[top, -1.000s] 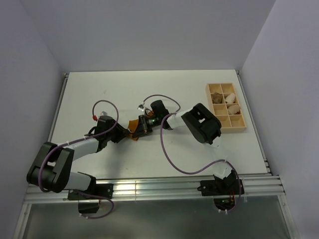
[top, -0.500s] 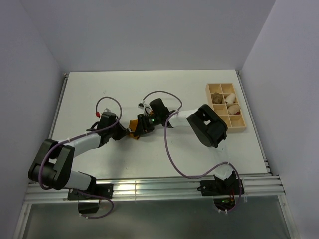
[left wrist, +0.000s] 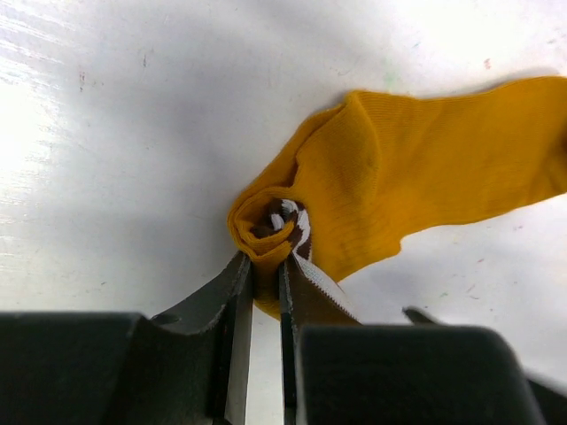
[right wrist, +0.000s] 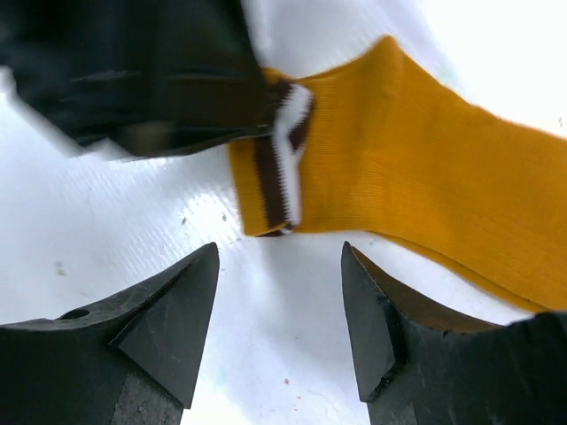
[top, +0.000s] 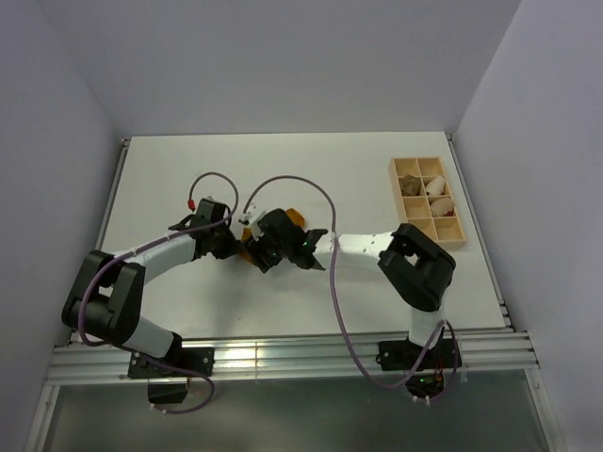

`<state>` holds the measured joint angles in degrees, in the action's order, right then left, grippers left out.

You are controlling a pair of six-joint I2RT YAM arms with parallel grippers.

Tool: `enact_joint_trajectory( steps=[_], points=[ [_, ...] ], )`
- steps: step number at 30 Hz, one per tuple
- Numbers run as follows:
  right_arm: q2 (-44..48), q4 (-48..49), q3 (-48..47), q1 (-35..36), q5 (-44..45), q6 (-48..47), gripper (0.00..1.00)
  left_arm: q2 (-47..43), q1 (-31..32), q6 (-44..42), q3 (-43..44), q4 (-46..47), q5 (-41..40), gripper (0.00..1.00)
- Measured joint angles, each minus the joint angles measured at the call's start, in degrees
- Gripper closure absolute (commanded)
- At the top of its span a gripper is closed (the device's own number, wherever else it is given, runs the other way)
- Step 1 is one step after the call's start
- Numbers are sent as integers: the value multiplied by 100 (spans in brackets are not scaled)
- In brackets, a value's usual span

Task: Roll the socks
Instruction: Roll the sock at the center of the board.

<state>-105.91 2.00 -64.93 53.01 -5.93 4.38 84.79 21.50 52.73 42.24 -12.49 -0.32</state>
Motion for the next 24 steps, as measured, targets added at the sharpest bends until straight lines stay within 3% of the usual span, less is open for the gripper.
enact_joint_trajectory(
  steps=[13, 24],
  points=[
    [-210, 1084, 343, 1453, 2671, -1978, 35, 216, 22, -129, 149, -129, 50, 95],
    [-815, 1480, 295, 1718, 3182, -2623, 37, 291, 35, -208, 234, -188, 76, 96]
  ],
)
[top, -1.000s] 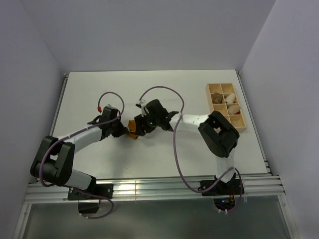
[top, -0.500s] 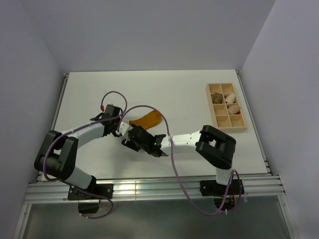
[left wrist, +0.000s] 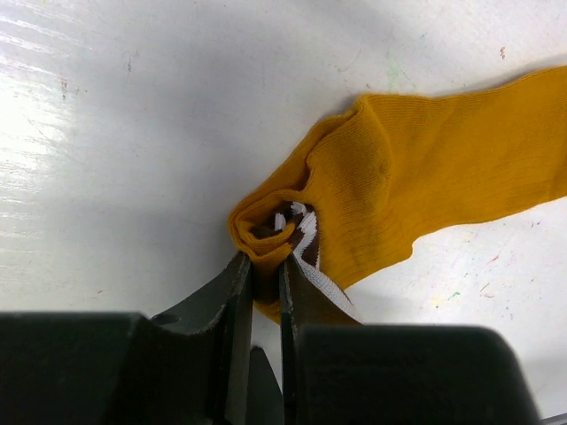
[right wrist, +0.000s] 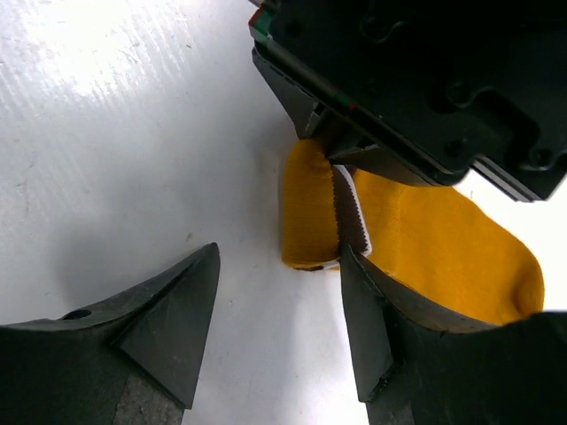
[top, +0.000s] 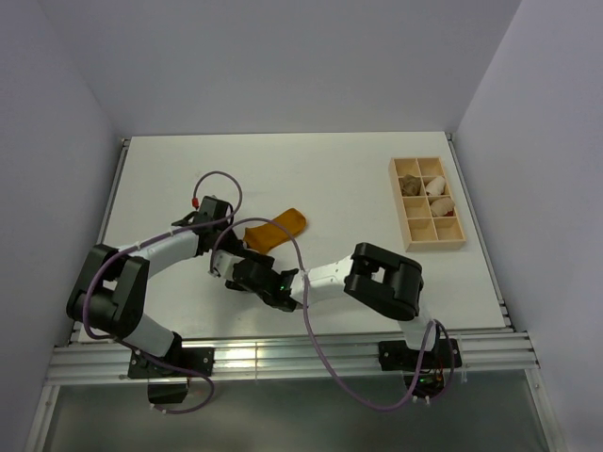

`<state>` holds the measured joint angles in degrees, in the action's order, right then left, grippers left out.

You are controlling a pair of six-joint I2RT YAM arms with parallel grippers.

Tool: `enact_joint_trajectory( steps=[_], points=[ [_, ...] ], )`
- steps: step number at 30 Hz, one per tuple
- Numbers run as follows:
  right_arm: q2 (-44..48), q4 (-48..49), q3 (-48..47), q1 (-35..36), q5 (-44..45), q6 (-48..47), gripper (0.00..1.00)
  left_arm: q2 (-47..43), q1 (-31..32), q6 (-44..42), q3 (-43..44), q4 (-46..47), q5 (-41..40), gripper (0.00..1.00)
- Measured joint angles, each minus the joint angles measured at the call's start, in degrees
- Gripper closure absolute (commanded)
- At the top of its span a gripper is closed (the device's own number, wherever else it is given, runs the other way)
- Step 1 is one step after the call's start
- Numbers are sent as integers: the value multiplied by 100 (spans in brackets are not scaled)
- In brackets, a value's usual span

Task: Roll the socks
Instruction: Roll the sock at the center of the board.

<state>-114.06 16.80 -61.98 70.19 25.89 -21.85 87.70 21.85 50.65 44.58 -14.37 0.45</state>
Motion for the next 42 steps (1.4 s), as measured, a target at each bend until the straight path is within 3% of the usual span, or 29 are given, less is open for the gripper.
enact_joint_trajectory(
  steps=[6, 19, 21, 23, 24, 28, 34, 42],
  points=[
    [-216, 42, -205, 0, 92, -63, 41, 26, 0, -4, 17, -2, 20, 96],
    [-503, -20, -459, -26, 343, -4, 100, 28, -2, -26, 17, 15, 20, 93],
    [-503, -31, -459, -35, 297, 42, 100, 28, -2, -22, 17, 17, 17, 88],
    [-490, -57, -459, -63, 175, 92, 100, 28, -2, -20, 17, 39, 22, 75],
    [-476, -79, -457, -83, 76, 107, 100, 28, -7, -13, 17, 61, 33, 63],
    [-385, -212, -428, -210, -492, 142, 100, 4, -26, 70, -35, 260, 74, 40],
    [-162, -245, -319, -669, -1563, 758, 100, -393, -149, 306, -306, 514, -20, 29],
    [-131, 26, -247, -1493, -3211, 1864, 100, -1084, -529, 706, -1108, 544, -31, 27]
  ],
)
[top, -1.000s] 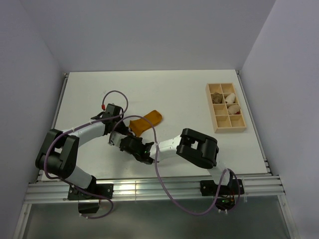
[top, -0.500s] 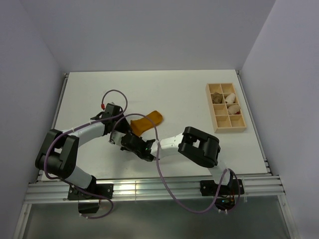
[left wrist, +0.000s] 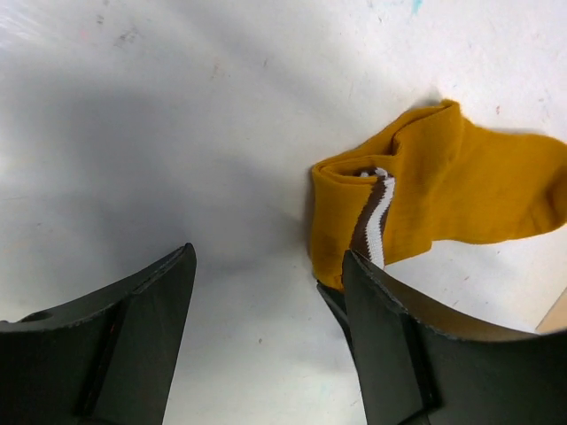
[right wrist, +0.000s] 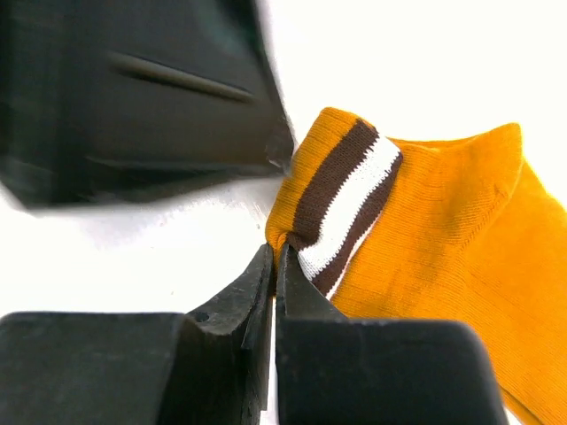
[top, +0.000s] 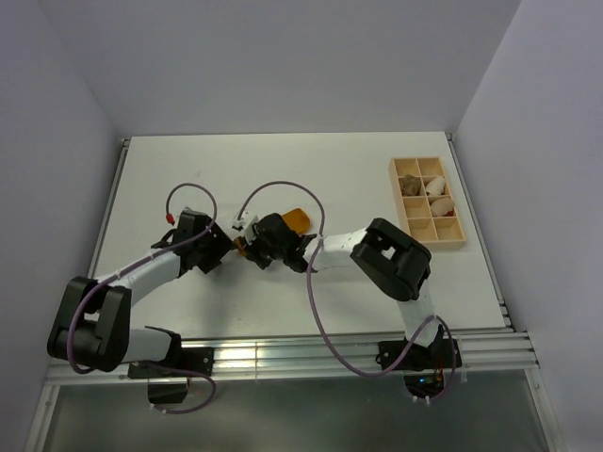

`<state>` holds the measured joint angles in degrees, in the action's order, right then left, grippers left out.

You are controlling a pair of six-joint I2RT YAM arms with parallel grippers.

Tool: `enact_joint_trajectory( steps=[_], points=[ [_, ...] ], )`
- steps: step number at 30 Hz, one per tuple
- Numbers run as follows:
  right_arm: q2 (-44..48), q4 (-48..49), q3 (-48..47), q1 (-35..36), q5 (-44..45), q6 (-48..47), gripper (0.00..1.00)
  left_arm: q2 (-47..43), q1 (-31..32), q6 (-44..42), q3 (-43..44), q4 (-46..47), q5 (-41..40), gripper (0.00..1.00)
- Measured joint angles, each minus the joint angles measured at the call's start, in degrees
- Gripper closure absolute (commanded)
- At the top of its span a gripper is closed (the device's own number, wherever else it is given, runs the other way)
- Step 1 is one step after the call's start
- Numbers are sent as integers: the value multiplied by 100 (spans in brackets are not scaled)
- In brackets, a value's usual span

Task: Roll the socks
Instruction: Roll the sock at the center of the board.

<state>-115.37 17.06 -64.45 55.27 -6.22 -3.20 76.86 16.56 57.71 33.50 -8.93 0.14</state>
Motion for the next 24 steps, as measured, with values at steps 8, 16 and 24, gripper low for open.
enact_joint_trajectory(
  steps=[8, 16, 24],
  points=[
    [7, 498, 302, -643, -1484, 931, 100, -505, -107, 210, -393, 431, 17, 27],
    [-61, 1049, 691, -1320, -2951, 2144, 100, -656, -160, 315, -697, 1051, 234, 27],
    [-481, 1893, 817, -1843, -4059, 3685, 100, -638, -92, 398, -920, 1648, 546, 32]
  ],
)
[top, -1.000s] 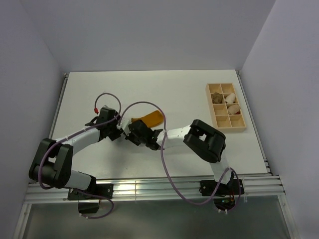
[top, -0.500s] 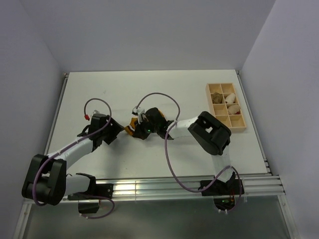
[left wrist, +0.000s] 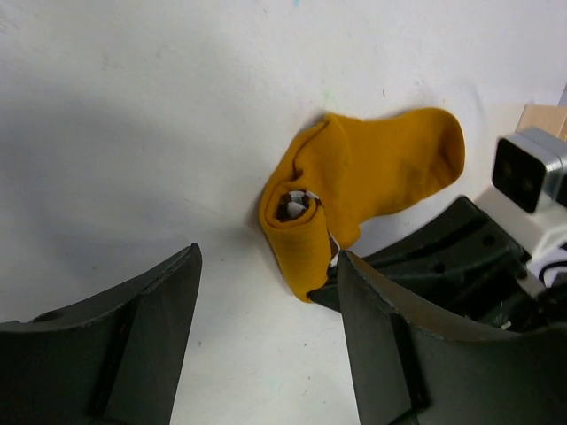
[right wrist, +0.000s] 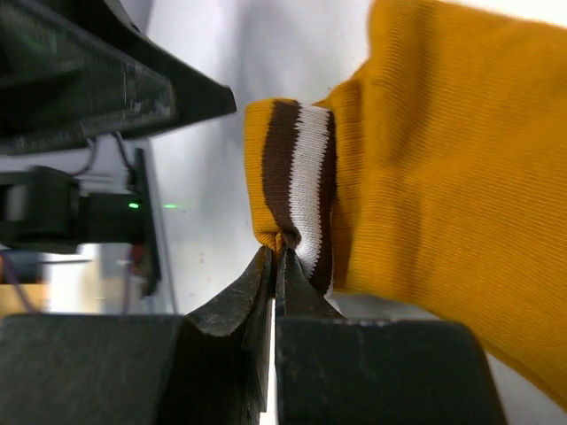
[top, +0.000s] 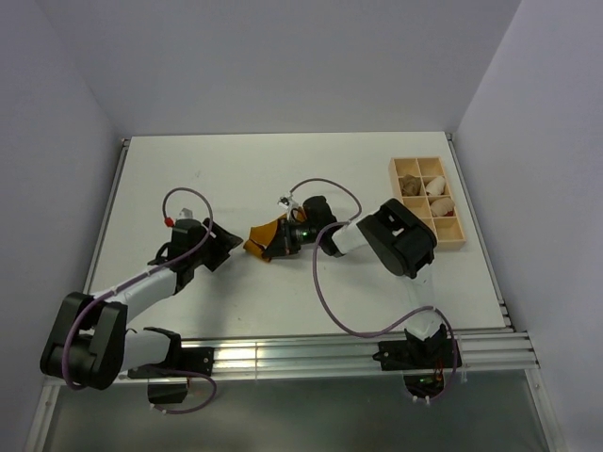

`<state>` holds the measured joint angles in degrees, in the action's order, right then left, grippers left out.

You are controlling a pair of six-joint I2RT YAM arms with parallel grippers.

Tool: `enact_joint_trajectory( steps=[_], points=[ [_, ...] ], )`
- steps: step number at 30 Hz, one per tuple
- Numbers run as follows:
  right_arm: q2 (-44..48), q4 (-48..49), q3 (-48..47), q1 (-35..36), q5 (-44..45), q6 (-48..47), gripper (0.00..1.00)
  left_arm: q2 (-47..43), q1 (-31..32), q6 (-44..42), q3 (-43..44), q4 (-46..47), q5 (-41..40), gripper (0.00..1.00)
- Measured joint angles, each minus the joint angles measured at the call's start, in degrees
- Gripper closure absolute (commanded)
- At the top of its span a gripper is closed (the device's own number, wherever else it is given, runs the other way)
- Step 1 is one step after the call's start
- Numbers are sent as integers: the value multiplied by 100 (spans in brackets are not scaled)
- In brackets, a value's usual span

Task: Roll the socks
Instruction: Roll the sock at the center of the board.

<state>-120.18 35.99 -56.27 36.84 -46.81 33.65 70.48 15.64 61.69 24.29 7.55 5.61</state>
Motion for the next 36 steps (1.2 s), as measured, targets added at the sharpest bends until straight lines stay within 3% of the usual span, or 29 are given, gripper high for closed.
enact_joint_trajectory(
  steps=[9, 25, 34, 36],
  points=[
    [-490, 667, -22, -299, -697, 1445, 100, 479, 472, 118, -44, 424, 13, 35],
    [-492, -109, -348, -310, -804, 1403, 100, 1014, 520, 260, 44, 997, -96, 37],
    [-492, -260, -409, -313, -822, 1316, 100, 1449, 520, 317, 293, 1204, -114, 44],
    [-492, -280, -415, -313, -824, 1311, 100, 1515, 522, 341, 330, 1233, -116, 51]
  ],
)
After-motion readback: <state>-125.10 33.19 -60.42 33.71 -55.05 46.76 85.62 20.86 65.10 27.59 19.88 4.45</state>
